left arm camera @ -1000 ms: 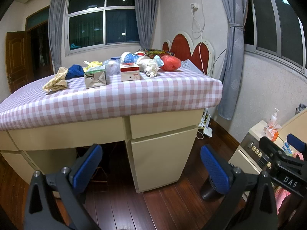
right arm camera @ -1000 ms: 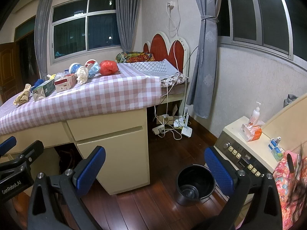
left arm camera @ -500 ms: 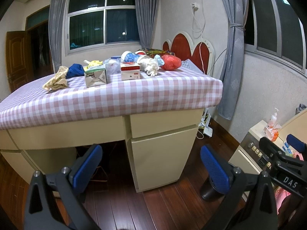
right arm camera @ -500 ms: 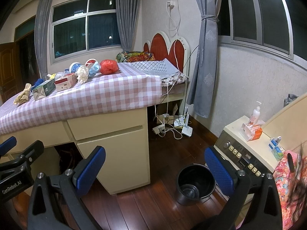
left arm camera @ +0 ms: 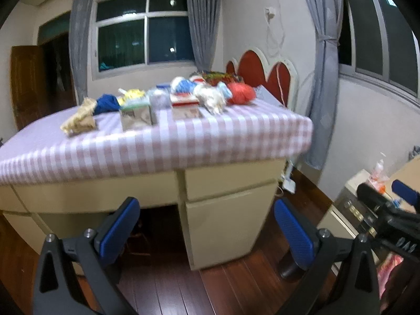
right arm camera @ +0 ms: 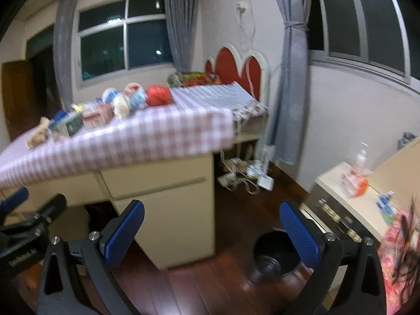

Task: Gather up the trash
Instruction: 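Grasp the green milk carton with the left tool while the right tool grasps white tissue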

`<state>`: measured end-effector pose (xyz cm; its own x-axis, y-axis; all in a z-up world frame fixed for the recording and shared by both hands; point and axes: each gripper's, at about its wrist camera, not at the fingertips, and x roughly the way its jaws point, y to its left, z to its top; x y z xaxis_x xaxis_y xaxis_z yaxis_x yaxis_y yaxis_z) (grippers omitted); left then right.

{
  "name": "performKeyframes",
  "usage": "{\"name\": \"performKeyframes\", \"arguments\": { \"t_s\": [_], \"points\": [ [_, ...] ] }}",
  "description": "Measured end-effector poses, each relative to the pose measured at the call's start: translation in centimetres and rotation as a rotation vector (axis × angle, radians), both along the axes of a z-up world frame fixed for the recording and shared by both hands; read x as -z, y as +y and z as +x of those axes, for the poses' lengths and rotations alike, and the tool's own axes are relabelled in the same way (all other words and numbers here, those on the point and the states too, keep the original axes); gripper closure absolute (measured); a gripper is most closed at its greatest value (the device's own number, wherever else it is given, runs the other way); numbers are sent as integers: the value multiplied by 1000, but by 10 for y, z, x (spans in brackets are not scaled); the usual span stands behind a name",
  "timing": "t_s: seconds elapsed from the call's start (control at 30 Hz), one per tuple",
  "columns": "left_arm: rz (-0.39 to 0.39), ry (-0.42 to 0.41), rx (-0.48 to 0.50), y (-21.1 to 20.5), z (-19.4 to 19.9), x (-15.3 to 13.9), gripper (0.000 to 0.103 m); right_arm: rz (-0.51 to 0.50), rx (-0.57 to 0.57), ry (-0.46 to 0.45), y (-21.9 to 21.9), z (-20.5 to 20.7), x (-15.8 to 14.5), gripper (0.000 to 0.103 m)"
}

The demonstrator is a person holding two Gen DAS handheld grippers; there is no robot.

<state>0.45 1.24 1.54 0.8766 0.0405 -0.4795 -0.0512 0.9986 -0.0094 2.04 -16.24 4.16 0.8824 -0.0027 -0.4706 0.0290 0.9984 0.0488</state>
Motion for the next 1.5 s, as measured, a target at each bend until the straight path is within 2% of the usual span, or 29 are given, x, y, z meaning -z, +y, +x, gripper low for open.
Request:
{"name": "performKeyframes", "arguments": {
  "t_s": [0.2,0.37,0.53,0.7,0.77,0.83,0.9,0.97,1.03,1.1,1.17,1.27,1.3,1.33,1.37,1.43,1.5],
  "points": [
    [1,-47,-68,28,32,-23,0,36,-98,-53,14,39,-25,0],
    [-26,-62,-117,57,66,-37,0,-24,-199,-106,44,76,-41,0],
    [-43,-38,-178,83,105,-37,0,-46,-284,-125,68,117,-48,0],
    [-23,-20,-235,95,144,-32,0,-38,-353,-96,95,170,-45,1],
    [-22,-13,-245,99,154,-29,1,-33,-380,-79,104,189,-42,5],
    [-17,3,-256,102,166,-24,3,-28,-402,-56,112,208,-39,17],
    [-15,11,-265,105,172,-20,4,-19,-422,-29,120,226,-35,23],
    [-27,15,-269,109,177,-17,5,-13,-444,-7,128,243,-30,27],
    [-50,21,-265,114,182,-14,7,-18,-463,16,136,255,-26,38],
    [-76,24,-256,118,186,-12,10,-14,-482,40,143,265,-21,43],
    [-106,31,-239,122,190,-9,15,-17,-498,62,149,276,-15,45],
    [-106,33,-235,126,193,-8,20,-3,-513,85,151,284,-10,59],
    [-105,34,-233,126,193,-8,21,-2,-514,87,151,285,-9,69],
    [-105,34,-224,127,193,-9,27,0,-518,90,151,286,-8,76],
    [-108,33,-212,127,193,-9,42,3,-522,88,152,286,-8,76],
    [-103,26,-201,127,193,-10,45,4,-527,75,151,283,-9,81],
    [-103,9,-189,128,192,-10,45,2,-532,61,150,279,-12,83]
  ]
}}
